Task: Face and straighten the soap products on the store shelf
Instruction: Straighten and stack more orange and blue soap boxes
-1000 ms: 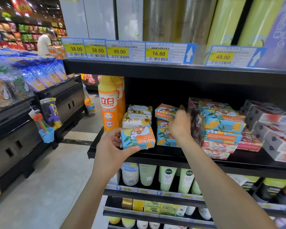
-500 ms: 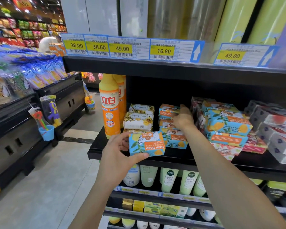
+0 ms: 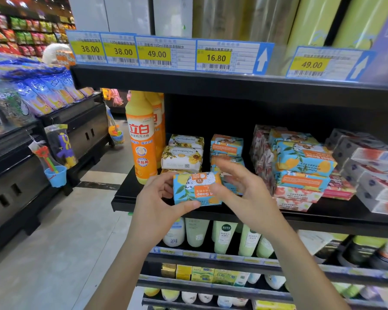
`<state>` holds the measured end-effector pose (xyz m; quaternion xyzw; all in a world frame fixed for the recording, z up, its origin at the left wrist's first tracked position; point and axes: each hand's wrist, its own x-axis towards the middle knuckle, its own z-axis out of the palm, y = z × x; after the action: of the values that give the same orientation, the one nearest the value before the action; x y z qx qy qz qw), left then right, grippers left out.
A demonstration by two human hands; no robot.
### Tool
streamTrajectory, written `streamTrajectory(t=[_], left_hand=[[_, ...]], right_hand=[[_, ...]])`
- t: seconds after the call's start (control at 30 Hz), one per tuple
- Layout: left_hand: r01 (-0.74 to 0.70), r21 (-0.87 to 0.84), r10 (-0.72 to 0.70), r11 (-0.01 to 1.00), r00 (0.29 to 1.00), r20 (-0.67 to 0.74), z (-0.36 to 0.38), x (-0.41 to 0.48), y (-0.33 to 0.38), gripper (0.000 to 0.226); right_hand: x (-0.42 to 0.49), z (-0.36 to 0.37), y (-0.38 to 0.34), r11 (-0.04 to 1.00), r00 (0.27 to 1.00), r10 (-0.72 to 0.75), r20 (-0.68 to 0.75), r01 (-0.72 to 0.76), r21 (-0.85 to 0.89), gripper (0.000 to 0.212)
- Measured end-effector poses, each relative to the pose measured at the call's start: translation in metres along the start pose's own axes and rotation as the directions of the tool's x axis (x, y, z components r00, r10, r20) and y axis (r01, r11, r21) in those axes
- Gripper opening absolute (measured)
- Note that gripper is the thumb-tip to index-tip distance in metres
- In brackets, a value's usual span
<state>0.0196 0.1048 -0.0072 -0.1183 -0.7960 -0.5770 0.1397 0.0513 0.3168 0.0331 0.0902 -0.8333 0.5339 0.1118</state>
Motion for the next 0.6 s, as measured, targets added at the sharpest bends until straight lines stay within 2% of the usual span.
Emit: streamTrajectory(t=[0.1, 0.23, 0.43, 0.6], left_hand=[[-0.017, -0.001, 0.017, 1.000, 1.000, 0.024, 0.004, -0.003, 0.005, 0.082], [-0.020, 0.001, 0.020, 1.000, 0.998, 0.064, 0.012, -0.008, 0.007, 0.079], [-0.023, -0.050, 0.029, 0.999, 0.992, 0.124, 0.020, -0.014, 0.011, 0.088], [-0.072, -0.067, 0.080, 0.995, 0.990, 0.116, 0.025, -0.015, 0.008, 0.061]], right_hand=[[-0.015, -0.002, 0.004, 0.997, 0.998, 0.042, 0.053, -0.038, -0.072, 0.087], [-0.020, -0.009, 0.009, 0.989, 0.998, 0.060, -0.007, -0.060, -0.138, 0.088], [-0.031, -0.018, 0.009, 0.986, 0.996, 0.054, -0.076, -0.066, -0.154, 0.075], [-0.033, -0.021, 0.007, 0.986, 0.984, 0.079, -0.159, -0.100, -0.130, 0.063]])
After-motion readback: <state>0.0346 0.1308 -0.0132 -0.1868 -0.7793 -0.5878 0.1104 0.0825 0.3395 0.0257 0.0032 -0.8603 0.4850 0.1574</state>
